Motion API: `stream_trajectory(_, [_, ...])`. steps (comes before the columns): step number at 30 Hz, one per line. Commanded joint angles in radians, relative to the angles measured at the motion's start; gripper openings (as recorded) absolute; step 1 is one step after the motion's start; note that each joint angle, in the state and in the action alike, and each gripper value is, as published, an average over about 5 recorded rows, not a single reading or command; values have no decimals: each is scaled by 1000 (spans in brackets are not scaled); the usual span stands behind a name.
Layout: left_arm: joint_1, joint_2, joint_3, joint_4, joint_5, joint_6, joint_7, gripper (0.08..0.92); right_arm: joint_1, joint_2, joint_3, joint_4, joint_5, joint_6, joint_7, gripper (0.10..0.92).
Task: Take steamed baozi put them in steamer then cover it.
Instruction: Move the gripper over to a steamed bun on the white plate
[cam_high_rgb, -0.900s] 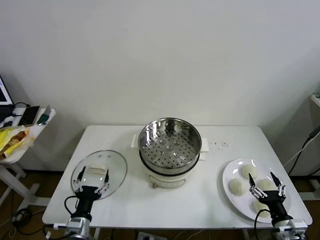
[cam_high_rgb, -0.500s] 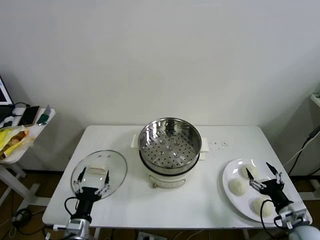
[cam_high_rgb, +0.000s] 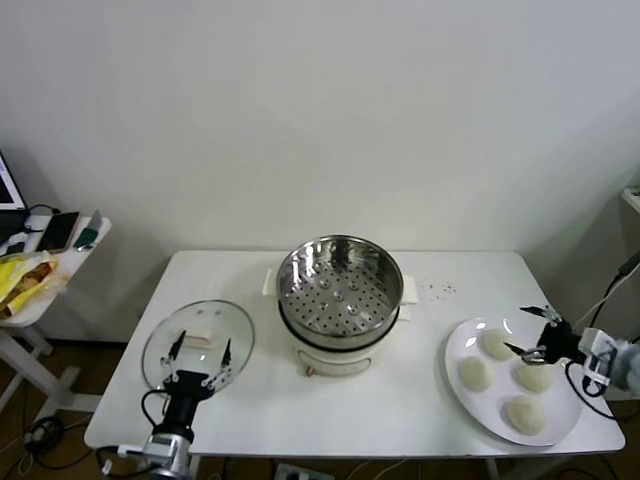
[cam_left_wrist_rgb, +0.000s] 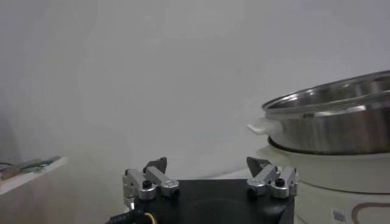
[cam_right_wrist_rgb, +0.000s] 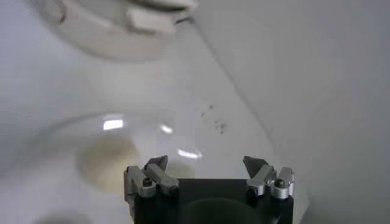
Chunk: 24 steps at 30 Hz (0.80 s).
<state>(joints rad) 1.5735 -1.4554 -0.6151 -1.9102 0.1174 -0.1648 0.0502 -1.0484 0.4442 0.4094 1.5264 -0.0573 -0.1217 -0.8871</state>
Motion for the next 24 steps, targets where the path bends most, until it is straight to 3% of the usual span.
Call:
stream_trajectory(1, [-11, 39, -6, -1, -31, 26, 3, 823, 613, -150, -662, -174, -143, 4, -282, 823])
stream_trajectory(6, [-14, 54, -18, 5, -59, 47, 1, 823, 960, -52, -1040, -272, -112, -6, -303, 823])
stream_trajectory(11, [-23, 62, -20, 12, -60, 56, -2, 823, 1116, 59, -1241, -369, -94, -19, -310, 823])
stream_trajectory(24, [-34, 71, -41, 27, -71, 64, -12, 823, 1128, 171, -1314, -504, -113, -8, -297, 823])
